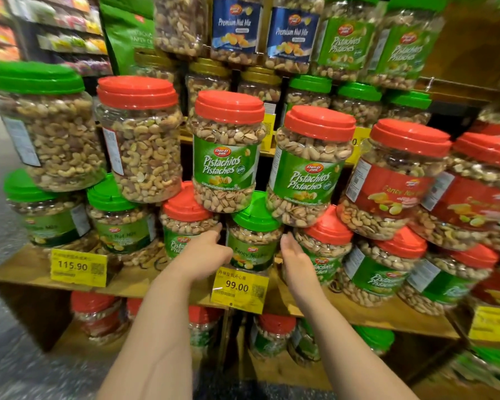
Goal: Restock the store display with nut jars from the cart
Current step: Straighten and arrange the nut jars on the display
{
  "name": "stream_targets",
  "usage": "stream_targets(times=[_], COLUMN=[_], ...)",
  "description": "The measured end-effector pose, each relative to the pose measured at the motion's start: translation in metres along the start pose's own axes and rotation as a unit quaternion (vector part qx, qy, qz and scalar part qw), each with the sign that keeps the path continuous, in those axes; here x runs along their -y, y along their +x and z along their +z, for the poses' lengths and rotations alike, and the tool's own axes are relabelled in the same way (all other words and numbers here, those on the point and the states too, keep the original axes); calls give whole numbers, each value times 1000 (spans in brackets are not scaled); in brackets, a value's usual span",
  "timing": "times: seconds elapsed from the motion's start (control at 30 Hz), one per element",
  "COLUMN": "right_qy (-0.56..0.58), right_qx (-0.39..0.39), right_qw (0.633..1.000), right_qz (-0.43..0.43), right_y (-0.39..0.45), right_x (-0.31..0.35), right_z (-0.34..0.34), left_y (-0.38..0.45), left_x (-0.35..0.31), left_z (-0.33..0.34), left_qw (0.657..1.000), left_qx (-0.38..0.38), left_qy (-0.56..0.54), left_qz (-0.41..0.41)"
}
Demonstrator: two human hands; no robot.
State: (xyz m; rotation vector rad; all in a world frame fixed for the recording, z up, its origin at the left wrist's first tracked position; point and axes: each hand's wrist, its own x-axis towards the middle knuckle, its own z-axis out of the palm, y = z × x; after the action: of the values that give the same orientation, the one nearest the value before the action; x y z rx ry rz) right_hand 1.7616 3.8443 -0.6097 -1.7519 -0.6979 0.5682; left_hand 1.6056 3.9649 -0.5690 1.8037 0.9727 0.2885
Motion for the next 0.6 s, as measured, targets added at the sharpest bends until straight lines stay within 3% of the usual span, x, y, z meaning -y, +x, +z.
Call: stream_targets(times=[0.23, 0.6], right_qy=[48, 54], right_qx=[26, 31], right_qw=[998, 998], right_qz=[33, 1], right_y=[7, 5], right_x=[-8, -6], right_z=[5, 6], left_y=[21, 27], left_x=[8, 12], left_z=[18, 19], left_qw=[998, 993], left_qx=[3, 11], left_qy=[-70, -115], left_qz=[4, 13])
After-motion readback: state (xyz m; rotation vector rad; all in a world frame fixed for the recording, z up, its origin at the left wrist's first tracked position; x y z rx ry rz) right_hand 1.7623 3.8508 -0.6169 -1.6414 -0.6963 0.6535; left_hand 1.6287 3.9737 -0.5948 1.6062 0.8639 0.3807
